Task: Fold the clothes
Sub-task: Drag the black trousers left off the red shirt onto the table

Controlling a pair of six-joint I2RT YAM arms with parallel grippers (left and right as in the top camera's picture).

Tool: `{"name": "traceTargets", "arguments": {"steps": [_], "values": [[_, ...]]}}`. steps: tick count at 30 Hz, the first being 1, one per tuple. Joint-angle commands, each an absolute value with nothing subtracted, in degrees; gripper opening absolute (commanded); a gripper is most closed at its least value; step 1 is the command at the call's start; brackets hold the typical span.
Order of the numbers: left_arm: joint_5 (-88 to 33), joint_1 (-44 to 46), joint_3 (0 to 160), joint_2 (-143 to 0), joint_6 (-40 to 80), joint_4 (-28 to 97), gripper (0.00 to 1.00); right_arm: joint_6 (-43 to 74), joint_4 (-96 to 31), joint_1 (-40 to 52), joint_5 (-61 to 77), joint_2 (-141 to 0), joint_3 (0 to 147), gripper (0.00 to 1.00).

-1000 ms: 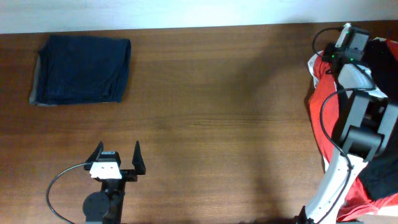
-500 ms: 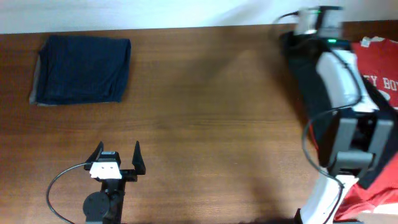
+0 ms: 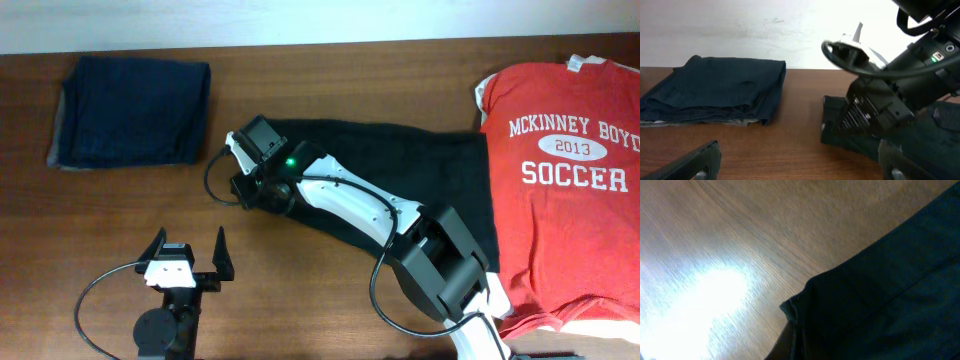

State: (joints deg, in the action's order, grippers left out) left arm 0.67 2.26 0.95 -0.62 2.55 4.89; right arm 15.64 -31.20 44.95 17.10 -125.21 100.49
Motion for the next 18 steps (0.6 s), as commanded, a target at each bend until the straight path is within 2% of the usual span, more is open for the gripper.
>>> {"name": "traceTargets", "arguments": {"steps": [1,4,5,6,8,9,10,11,14,16,18], "values": [[0.4,2.0,0.5,-0.3,1.7,4.8,0.99,18.3,-27.3,44.5,22.9,-125.1,100.6,0.04],[0.4,2.0,0.5,-0.3,1.7,4.8,0.99,18.6,-25.7,44.5,22.9,-125.1,100.6,0.04],[0.4,2.0,0.5,-0.3,1.7,4.8,0.99,18.6,-25.6,44.5,22.9,-125.1,100.6,0.07],[0.4,2.0,0.5,-0.3,1.7,4.8,0.99,18.6,-24.7,44.5,23.0,-125.1,100.7,0.36],[0.4,2.0,0.5,-0.3,1.7,4.8,0.99,20.5,-23.0,44.2,23.2,-124.9,102.6,0.54],[0.4,2.0,0.5,-0.3,1.7,4.8,0.99,20.5,-23.2,43.5,23.2,-124.6,104.7,0.67],[0.4,2.0,0.5,-0.3,1.7,4.8,0.99,20.5,-23.6,42.3,23.4,-123.3,106.8,0.74],[0.4,2.0,0.5,-0.3,1.7,4.8,0.99,20.4,-26.5,40.4,23.4,-121.7,109.3,0.77],[0.4,2.0,0.5,-0.3,1.7,4.8,0.99,20.0,-44.5,30.5,23.3,-115.9,112.9,0.79],[0.4,2.0,0.5,-0.3,1.7,4.8,0.99,19.7,-61.4,17.8,18.9,-114.1,112.9,0.81],[0.4,2.0,0.5,-0.3,1.7,4.8,0.99,16.8,-68.6,9.5,15.0,-114.2,112.7,0.84]]}}
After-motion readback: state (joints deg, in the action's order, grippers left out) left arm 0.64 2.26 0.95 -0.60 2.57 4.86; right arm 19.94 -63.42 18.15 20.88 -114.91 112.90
